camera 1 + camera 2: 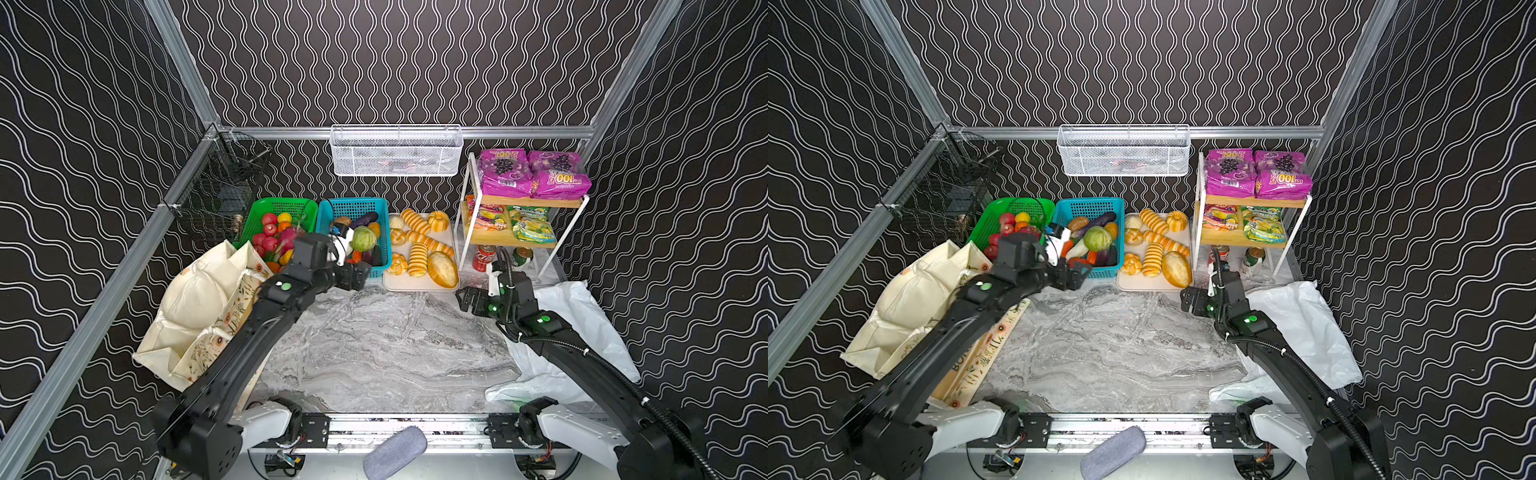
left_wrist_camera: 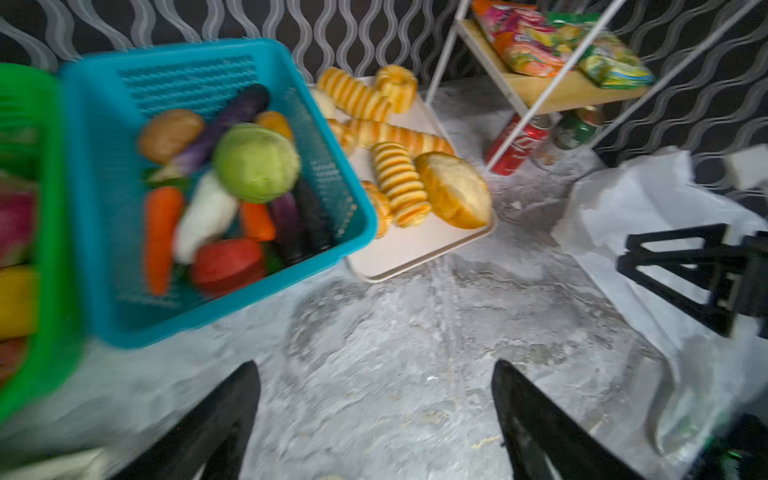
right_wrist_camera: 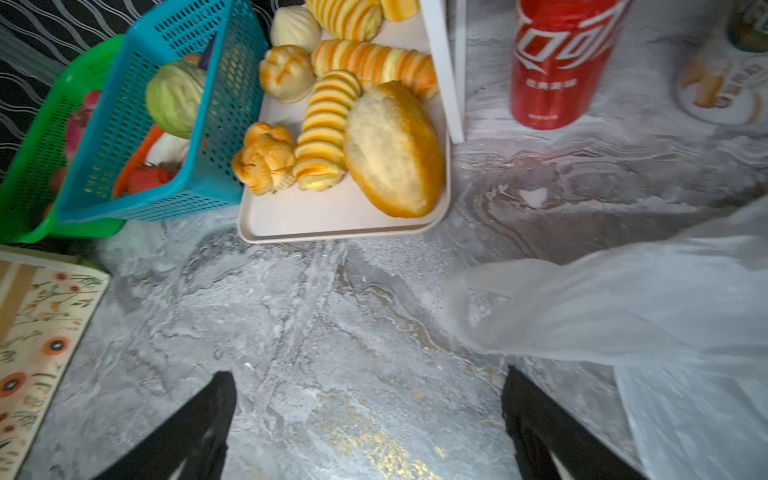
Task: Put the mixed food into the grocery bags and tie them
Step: 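Grasp the tote bag handle with the left gripper and lift it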
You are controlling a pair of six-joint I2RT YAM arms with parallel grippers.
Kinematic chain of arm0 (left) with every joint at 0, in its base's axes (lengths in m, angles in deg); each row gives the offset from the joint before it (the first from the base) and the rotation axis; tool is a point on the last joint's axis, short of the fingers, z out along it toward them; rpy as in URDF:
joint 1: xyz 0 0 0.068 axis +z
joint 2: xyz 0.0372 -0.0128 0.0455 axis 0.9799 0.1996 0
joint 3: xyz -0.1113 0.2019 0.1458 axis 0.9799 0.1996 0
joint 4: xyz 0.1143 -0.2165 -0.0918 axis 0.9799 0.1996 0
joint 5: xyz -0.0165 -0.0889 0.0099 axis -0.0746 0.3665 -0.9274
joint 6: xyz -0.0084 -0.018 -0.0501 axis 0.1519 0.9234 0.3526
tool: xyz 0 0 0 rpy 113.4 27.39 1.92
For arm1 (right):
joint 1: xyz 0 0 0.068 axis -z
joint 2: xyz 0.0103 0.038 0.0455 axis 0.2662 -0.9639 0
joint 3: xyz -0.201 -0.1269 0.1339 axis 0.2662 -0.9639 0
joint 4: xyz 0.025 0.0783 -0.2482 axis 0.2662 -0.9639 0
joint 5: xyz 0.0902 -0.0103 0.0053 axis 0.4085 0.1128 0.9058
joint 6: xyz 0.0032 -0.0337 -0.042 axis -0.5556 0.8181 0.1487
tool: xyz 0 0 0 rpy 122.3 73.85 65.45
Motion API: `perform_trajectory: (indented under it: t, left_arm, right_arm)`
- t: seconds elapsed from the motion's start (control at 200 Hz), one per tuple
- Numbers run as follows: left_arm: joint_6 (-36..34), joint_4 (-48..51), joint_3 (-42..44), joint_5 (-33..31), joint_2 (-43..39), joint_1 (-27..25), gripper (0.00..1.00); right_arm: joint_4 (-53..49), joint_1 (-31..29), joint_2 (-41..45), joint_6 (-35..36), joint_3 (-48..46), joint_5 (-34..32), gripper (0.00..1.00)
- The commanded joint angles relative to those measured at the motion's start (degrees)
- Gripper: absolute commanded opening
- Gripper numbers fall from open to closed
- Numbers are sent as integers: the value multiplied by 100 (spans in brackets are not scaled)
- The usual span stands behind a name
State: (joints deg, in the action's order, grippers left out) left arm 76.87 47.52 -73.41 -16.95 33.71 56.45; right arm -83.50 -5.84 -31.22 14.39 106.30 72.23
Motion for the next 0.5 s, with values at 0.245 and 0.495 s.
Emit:
perform_trajectory:
  t: [0.245,0.495]
  left_arm:
    - [-335,4614,-2414,-3315,338,1734,88]
    - [-400,4301,-2059,-2635,769,3083,89]
  right_arm:
    - [226,-251,-166,299,762,985,100]
    - [374,-1723,-520,865,1597,1066,100]
